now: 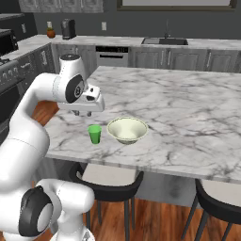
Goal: Place the cup inside the bowl on the dining table and move the bowl to any counter.
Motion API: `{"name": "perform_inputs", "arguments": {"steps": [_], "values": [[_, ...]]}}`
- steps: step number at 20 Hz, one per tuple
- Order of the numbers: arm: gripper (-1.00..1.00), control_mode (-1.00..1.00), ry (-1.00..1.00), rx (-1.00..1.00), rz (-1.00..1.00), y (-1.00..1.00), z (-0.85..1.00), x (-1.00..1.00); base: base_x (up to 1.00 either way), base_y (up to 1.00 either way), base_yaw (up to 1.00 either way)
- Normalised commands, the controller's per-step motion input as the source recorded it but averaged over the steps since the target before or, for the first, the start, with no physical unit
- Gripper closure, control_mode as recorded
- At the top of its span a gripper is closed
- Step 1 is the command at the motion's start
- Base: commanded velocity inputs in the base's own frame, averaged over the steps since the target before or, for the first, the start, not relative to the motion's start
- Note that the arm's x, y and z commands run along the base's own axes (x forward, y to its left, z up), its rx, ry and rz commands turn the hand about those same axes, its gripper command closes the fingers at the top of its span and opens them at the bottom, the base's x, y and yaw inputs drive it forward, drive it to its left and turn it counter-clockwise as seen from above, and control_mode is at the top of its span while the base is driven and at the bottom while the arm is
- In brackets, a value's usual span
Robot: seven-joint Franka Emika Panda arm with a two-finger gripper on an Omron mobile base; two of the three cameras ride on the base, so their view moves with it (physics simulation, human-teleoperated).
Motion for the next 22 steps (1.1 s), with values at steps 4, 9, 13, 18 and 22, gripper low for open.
{"name": "perform_inputs", "arguments": {"steps": [4, 9, 13, 18, 22], "values": [[-1.00, -1.00, 0.00, 0.00, 0.00, 0.03, -0.03, 0.13, 0.00, 0.00, 0.00], [-1.00, -1.00, 0.00, 0.00, 0.00, 0.16, -0.14, 0.14, 0.00, 0.00, 0.00], [-1.00, -1.00, 0.00, 0.00, 0.00, 0.30, -0.15, 0.19, 0.00, 0.00, 0.00], [-1.00, -1.00, 0.00, 0.00, 0.00, 0.29, -0.06, 0.17, 0.00, 0.00, 0.00], [-1.00, -1.00, 0.00, 0.00, 0.00, 0.26, -0.01, 0.26, 0.00, 0.00, 0.00]]}}
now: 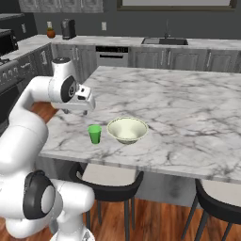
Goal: Place the cup inside the bowl on the dining table and move the bowl to any counter.
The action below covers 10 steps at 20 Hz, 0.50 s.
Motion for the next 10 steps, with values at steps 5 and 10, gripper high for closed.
{"name": "perform_inputs", "arguments": {"steps": [5, 10], "values": [[-1.00, -1.00, -0.03, 0.00, -0.02, 0.11, -0.06, 0.35, 0.00, 0.00, 0.00], [-1.00, -1.00, -0.04, 0.00, -0.03, 0.00, -0.09, 0.33, 0.00, 0.00, 0.00]]}}
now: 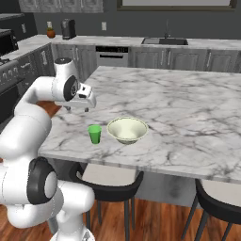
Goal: Place the cup inside the bowl on the dining table and move the bowl to any counter.
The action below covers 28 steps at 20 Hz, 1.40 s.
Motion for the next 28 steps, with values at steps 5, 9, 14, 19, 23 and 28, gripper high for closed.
{"name": "perform_inputs", "arguments": {"steps": [5, 9, 14, 19, 23, 28], "values": [[-1.00, -1.00, -0.04, 0.00, -0.03, 0.00, -0.23, 0.28, 0.00, 0.00, 0.00], [-1.00, -1.00, -0.03, 0.00, -0.01, 0.04, -0.21, 0.25, 0.00, 0.00, 0.00], [-1.00, -1.00, -0.05, 0.00, 0.00, 0.02, -0.14, 0.24, 0.00, 0.00, 0.00], [-1.00, -1.00, -0.03, 0.00, 0.00, 0.00, -0.17, 0.20, 0.00, 0.00, 0.00], [-1.00, -1.00, -0.01, 0.00, 0.00, 0.08, -0.12, 0.15, 0.00, 0.00, 0.00], [-1.00, -1.00, -0.01, 0.00, 0.00, 0.13, -0.04, 0.09, 0.00, 0.00, 0.00]]}}
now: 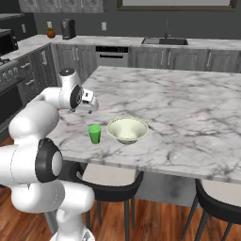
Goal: Place the cup inside the bowl on the dining table and move the bowl to any counter.
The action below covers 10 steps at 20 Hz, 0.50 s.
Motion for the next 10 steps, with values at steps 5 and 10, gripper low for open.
{"name": "perform_inputs", "arguments": {"steps": [5, 10], "values": [[-1.00, -1.00, 0.00, 0.00, 0.00, 0.02, -0.01, 0.00, 0.00, 0.00, 0.00], [-1.00, -1.00, 0.00, 0.00, 0.00, 0.00, 0.00, -0.08, 0.00, 0.00, 0.00]]}}
